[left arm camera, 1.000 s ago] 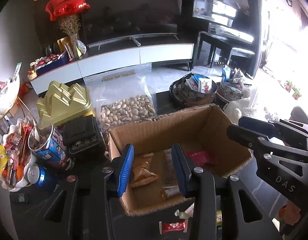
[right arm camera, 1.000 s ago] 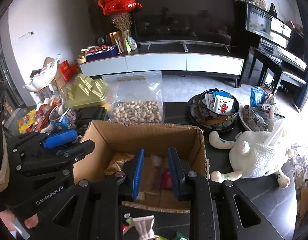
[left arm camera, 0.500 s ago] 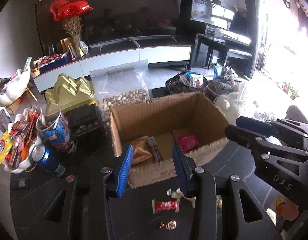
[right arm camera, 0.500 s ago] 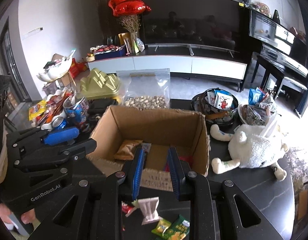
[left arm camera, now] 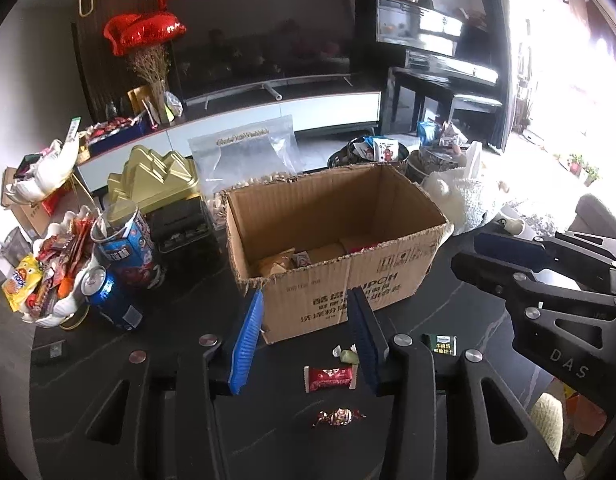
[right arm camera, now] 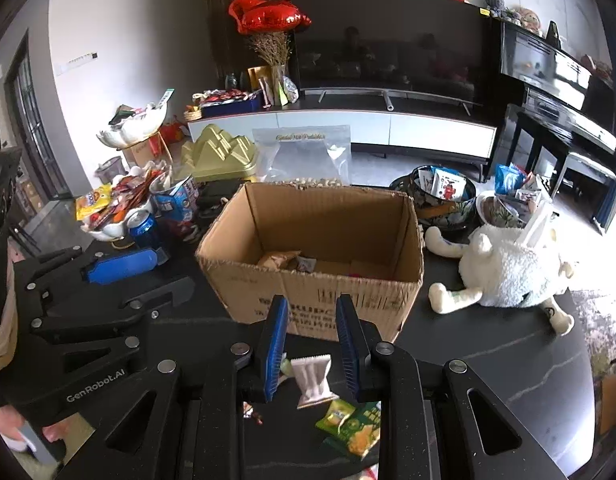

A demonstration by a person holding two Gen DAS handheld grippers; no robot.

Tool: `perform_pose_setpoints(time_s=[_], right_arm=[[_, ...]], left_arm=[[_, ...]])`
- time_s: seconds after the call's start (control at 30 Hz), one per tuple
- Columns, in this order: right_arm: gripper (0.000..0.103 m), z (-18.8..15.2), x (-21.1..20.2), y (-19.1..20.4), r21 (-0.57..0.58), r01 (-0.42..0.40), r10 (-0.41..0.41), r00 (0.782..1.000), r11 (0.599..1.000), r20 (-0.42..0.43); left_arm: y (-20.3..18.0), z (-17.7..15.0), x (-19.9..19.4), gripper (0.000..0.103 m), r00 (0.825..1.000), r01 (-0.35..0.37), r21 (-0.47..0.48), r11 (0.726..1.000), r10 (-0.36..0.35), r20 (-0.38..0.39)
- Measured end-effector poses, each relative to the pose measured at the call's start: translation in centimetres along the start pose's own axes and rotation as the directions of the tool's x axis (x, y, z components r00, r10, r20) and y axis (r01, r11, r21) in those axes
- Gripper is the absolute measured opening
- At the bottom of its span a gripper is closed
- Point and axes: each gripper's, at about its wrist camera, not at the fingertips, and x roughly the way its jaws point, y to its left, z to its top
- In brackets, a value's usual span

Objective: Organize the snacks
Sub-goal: 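Withdraw both tools from the box toward the snacks on the table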

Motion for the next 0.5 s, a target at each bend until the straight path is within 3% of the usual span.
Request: perform_pose_setpoints(time_s=[0.13,0.4,0.5], right_arm=[[0.034,-0.8,-0.3,-0.1,0.002,0.006,-0.006,1.0,1.0,0.003],[0.034,-2.4,-0.1,-0.5,0.008,-0.001,0.001,1.0,1.0,-0.019],[0.039,-3.2,0.3,-1.0,0.018,0.0,0.0,0.999,1.0,-0.035]], left_arm=[[-0.4,-0.3,-0.5,0.046,1.0,-0.017,0.007,1.0,0.017,0.011],[-1.4,-1.6,-0.3,0.051,1.0,-0.025,0.024,0.999,0.025,0.005],[-1.8,-2.2,0.2,0.052,1.0,-0.022,0.032,0.999,0.023,-0.007]])
